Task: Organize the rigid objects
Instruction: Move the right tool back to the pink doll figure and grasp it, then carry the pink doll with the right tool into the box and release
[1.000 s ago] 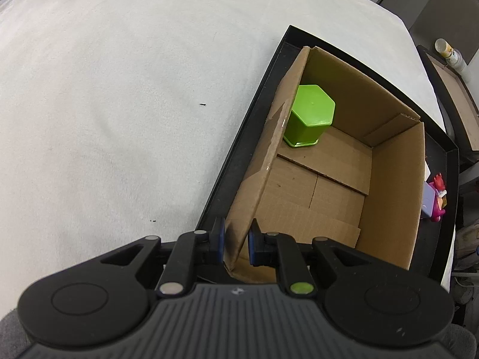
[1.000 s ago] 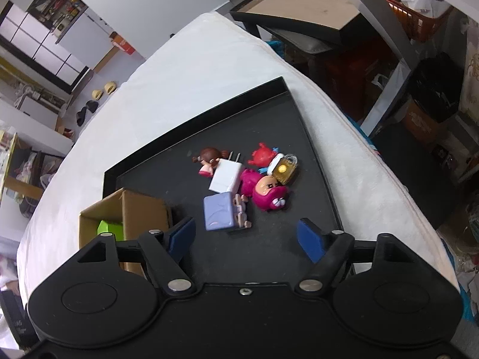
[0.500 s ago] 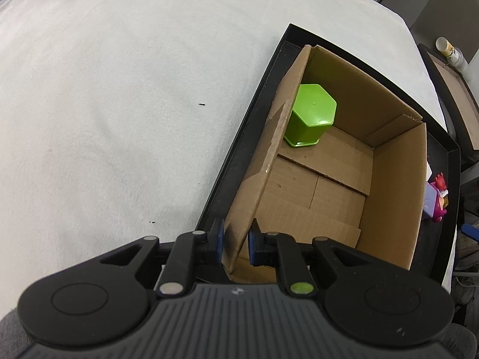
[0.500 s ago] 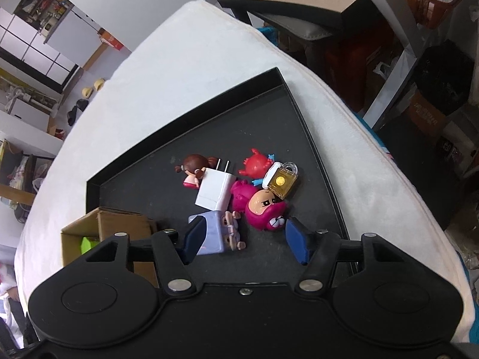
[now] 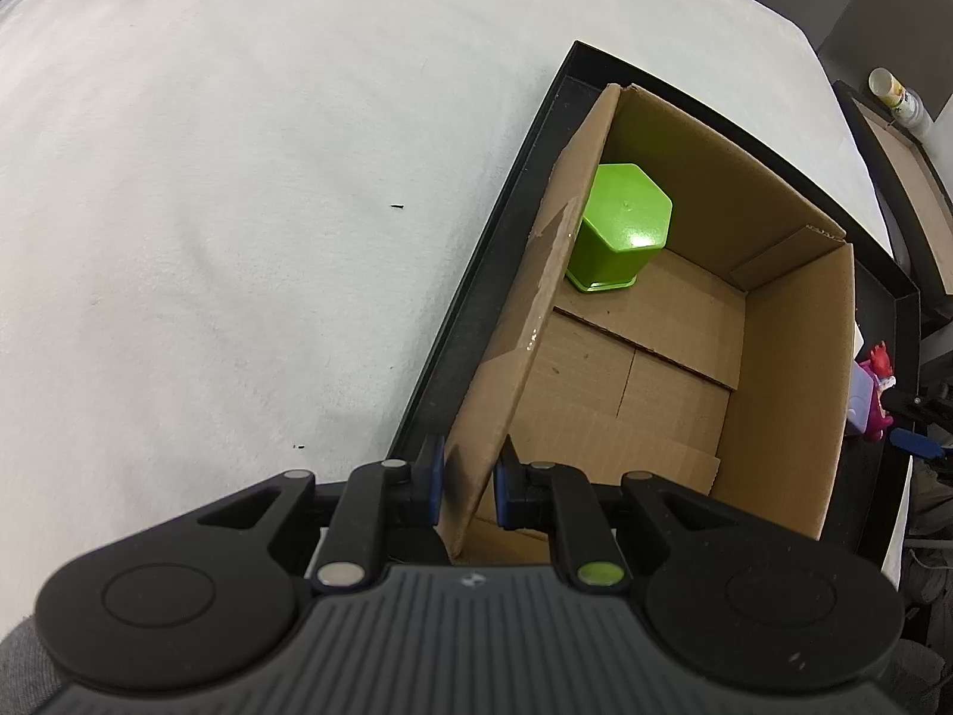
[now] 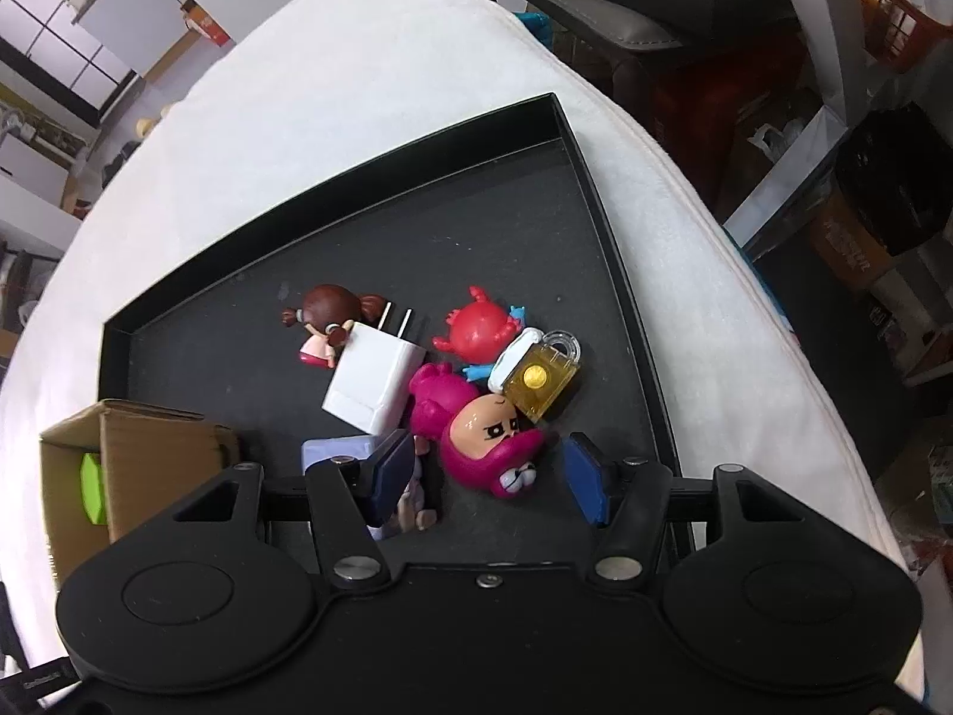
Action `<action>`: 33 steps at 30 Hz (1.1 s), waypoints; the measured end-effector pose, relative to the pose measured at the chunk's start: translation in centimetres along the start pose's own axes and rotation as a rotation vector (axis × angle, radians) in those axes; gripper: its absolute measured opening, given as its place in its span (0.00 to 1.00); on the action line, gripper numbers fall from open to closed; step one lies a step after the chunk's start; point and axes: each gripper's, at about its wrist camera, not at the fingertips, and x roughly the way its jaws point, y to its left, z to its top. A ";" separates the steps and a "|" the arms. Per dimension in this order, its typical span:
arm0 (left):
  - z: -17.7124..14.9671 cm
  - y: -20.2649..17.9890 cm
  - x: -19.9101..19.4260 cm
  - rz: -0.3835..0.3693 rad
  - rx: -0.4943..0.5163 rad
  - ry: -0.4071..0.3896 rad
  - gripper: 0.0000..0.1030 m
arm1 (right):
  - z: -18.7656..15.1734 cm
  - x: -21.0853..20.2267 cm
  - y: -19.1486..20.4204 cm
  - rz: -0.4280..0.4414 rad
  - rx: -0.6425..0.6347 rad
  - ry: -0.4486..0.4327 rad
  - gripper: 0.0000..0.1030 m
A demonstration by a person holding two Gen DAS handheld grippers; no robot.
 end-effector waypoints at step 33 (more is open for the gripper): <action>-0.3 -0.2 -0.2 0.013 0.043 -0.022 0.14 | -3.2 -3.2 0.0 0.002 0.010 -0.047 0.38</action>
